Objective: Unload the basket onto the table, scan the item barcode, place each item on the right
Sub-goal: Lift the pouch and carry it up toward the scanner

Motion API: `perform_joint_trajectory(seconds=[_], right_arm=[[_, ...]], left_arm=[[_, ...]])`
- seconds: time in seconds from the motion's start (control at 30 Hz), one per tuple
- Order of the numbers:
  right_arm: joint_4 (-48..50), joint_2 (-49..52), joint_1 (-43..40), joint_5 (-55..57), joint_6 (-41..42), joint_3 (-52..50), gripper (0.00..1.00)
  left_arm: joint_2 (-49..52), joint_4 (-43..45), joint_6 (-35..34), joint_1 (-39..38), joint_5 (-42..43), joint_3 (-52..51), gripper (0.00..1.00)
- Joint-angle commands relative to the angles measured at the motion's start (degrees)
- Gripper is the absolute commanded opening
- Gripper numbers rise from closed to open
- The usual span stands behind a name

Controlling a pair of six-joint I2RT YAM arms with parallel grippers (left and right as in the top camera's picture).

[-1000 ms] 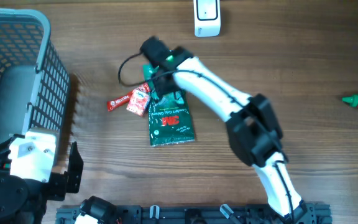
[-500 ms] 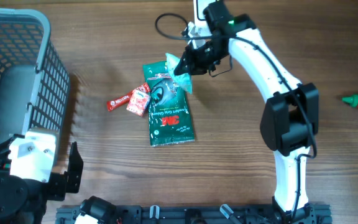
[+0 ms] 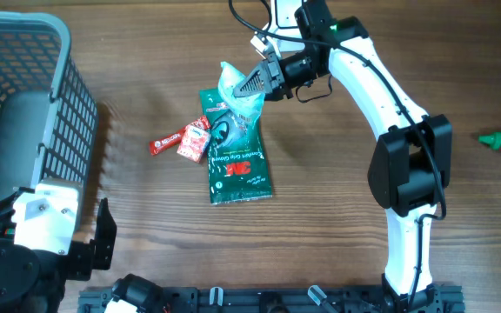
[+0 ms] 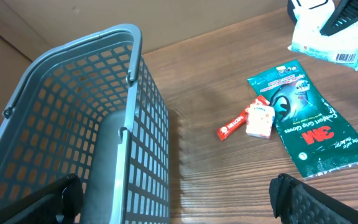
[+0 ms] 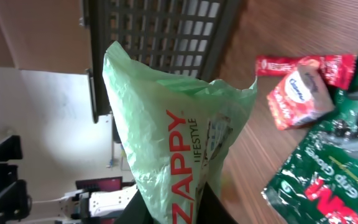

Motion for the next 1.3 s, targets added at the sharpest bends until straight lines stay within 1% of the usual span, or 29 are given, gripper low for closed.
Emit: perform_joint_trajectory(seconds=[0.0,0.1,0.2,0.3,0.73,0.83,0.97,1.03,1.17,1.27], right_arm=[[1.44,3.13,0.13,-6.8,0.96,-0.46,0.04],[3.17,6.95,0.13,-13.05,1.53,-0.46,0.04],[4.24,10.86,0.17,-15.41,3.76,-0.46,0.04],[4.48,13.53,0.39,-19.65,3.8,-0.46,0.04],[5.92,14.16,1.31,-19.47,4.92,-0.46,0.04],[5.77,14.16,1.27,-15.58,5.03,-0.46,0.04],[0.61,14.05,1.27,-7.78,4.72,-0.46,0.04],[-3.15,13.77,1.27,-6.01,2.27,-0.46,0.04],[-12.76,12.37,1.27,-6.12,-7.78,-0.46,0.04],[-21.97,10.51,1.2,-5.88,-18.21,-0.46,0.04]], left_arm=[[0.26,0.13,-0.52,0.46,0.48,0.11,1.0],[0.26,0.13,-0.52,0.46,0.48,0.11,1.0],[0.26,0.13,-0.52,0.46,0.48,0.11,1.0],[0.26,0.13,-0.52,0.46,0.48,0.11,1.0],[0.26,0.13,-0.52,0.46,0.48,0.11,1.0],[0.26,0.13,-0.52,0.46,0.48,0.11,1.0],[0.26,0.13,-0.52,0.46,0.48,0.11,1.0],[0.26,0.13,-0.52,0.46,0.48,0.11,1.0],[0.26,0.13,-0.52,0.46,0.48,0.11,1.0],[0.26,0.13,-0.52,0.46,0.48,0.11,1.0]])
